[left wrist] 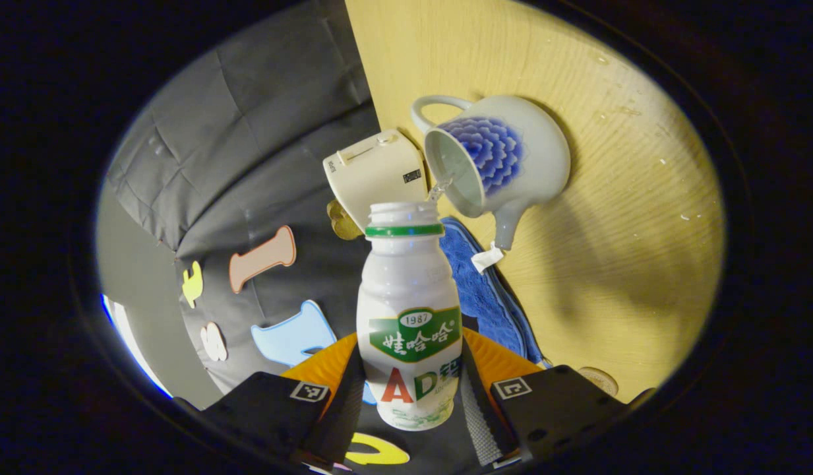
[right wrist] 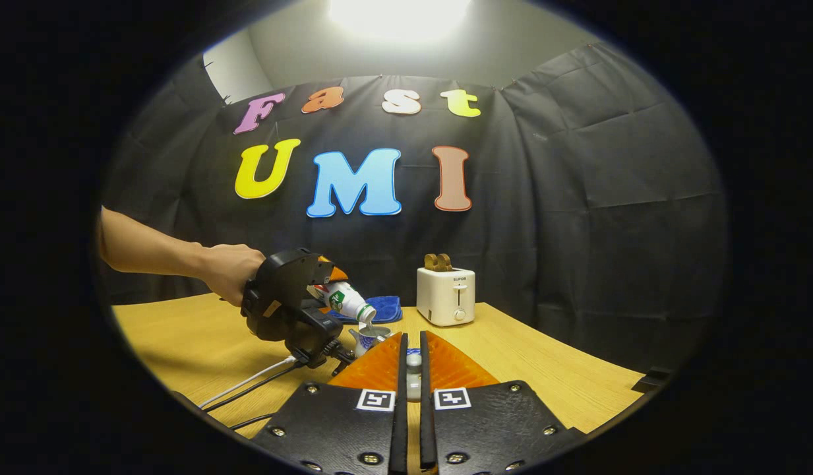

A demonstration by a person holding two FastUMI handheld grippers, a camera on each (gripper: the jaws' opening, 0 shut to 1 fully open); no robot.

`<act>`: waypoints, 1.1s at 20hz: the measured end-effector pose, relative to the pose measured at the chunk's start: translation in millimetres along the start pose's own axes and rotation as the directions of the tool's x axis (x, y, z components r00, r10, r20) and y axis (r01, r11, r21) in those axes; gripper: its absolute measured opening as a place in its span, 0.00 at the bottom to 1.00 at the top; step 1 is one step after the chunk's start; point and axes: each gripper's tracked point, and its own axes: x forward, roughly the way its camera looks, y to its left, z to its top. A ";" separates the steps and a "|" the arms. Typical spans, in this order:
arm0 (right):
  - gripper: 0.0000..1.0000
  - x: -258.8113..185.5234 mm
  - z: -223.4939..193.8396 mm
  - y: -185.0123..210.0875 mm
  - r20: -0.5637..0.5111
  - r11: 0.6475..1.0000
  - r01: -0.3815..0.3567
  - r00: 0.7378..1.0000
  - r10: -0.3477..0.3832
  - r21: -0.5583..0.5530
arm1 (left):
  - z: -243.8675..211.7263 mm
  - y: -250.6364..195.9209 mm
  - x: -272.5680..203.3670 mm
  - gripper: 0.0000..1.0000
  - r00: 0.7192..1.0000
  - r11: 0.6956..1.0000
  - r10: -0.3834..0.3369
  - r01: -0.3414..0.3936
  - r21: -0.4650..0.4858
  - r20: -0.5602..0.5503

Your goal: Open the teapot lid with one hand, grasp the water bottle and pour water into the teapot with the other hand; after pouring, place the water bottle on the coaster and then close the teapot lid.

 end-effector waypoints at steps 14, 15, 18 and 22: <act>0.07 -8.2 7.2 -3.7 0.019 1.000 0.005 1.000 -0.005 0.002 | 0.5 28.6 -1.7 0.76 0.999 0.994 0.042 -0.043 0.105 0.017; 0.07 -8.7 8.7 -4.0 0.021 1.000 0.006 1.000 -0.006 0.002 | 0.4 31.2 -2.0 0.76 0.999 0.993 0.048 -0.050 0.110 0.021; 0.07 -9.6 8.5 -6.0 0.021 1.000 0.011 1.000 -0.011 -0.001 | 1.5 37.5 -1.7 0.76 0.998 0.991 0.056 -0.060 0.116 0.032; 0.07 -10.7 9.6 -9.2 0.023 1.000 0.017 1.000 -0.017 0.008 | 3.2 49.4 -2.4 0.80 0.996 0.988 0.079 -0.085 0.130 0.048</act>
